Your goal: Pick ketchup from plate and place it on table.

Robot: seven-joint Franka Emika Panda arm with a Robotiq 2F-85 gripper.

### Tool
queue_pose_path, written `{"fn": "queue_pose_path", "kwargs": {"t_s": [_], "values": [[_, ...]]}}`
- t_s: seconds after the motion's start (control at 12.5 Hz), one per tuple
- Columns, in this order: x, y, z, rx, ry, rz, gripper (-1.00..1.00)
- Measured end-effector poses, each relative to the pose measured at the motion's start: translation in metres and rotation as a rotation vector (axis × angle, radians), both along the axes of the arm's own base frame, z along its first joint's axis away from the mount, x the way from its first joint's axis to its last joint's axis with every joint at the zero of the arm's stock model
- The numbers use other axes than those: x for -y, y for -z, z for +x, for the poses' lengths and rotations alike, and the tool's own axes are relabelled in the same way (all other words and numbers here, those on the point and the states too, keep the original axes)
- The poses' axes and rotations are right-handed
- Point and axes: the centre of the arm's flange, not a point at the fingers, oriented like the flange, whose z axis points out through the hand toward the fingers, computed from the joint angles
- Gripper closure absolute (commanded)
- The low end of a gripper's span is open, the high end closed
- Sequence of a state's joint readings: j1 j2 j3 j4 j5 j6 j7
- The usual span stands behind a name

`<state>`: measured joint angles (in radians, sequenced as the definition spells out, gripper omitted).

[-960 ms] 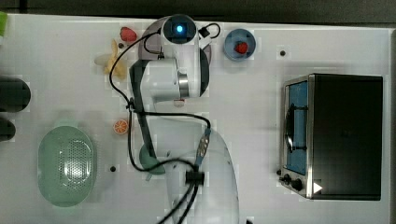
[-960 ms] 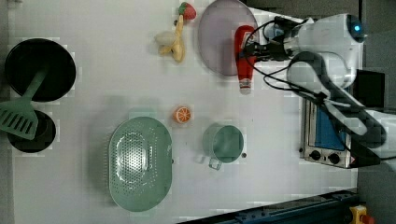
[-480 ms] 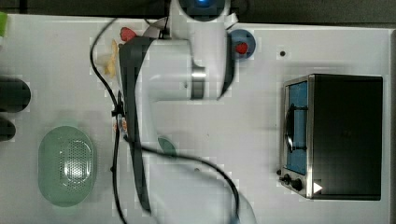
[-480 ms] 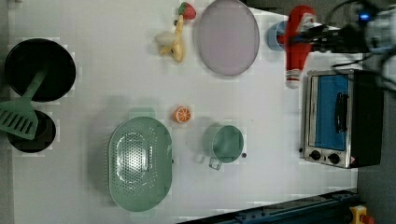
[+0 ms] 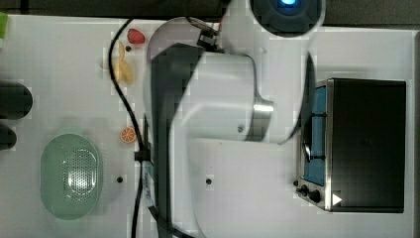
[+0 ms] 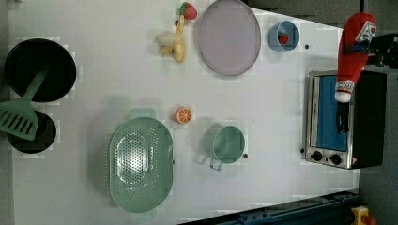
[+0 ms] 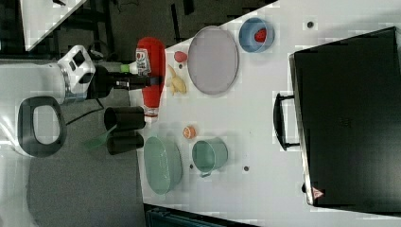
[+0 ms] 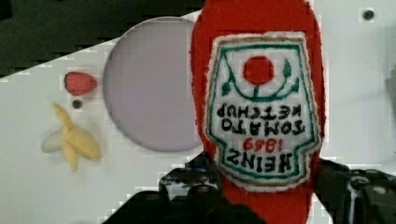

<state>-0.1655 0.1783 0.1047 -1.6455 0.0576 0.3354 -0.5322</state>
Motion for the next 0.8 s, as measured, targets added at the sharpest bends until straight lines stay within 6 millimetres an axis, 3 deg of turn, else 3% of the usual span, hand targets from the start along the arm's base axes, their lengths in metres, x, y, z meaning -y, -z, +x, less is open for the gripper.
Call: {"fn": "queue_pose_path", "kwargs": {"t_s": [0.16,0.4,0.8], "values": [[0.016,0.021,-0.021,-0.059,0.053,0.000,-0.16],[0.028,0.076,-0.057,-0.161,0.139,0.017,-0.16],[0.009,0.151,-0.106,-0.196,0.167,-0.012,-0.16]]}}
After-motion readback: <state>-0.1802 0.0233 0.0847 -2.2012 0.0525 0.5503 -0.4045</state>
